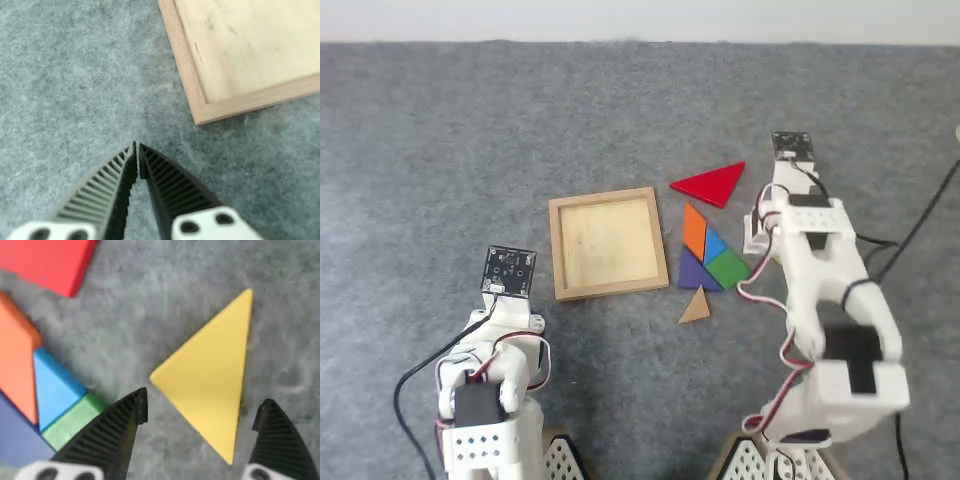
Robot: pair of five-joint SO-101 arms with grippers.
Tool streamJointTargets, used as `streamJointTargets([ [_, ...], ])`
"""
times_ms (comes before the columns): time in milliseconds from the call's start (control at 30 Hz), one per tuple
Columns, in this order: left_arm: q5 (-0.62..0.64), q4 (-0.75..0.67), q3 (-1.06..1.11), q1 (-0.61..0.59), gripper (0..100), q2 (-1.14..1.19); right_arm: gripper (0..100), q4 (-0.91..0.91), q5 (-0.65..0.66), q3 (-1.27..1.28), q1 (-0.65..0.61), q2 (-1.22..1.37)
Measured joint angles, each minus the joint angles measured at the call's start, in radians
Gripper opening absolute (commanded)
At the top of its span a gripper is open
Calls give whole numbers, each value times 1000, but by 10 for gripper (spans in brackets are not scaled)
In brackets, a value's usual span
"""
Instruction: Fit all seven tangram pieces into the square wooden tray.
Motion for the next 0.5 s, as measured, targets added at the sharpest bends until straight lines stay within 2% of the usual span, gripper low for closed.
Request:
streamJointTargets([
  [167, 0, 0, 0, 0, 13, 0, 355, 81, -5, -120, 8, 77],
  [500, 0, 0, 0, 0, 13, 0, 368, 97, -5, -198, 3, 167],
])
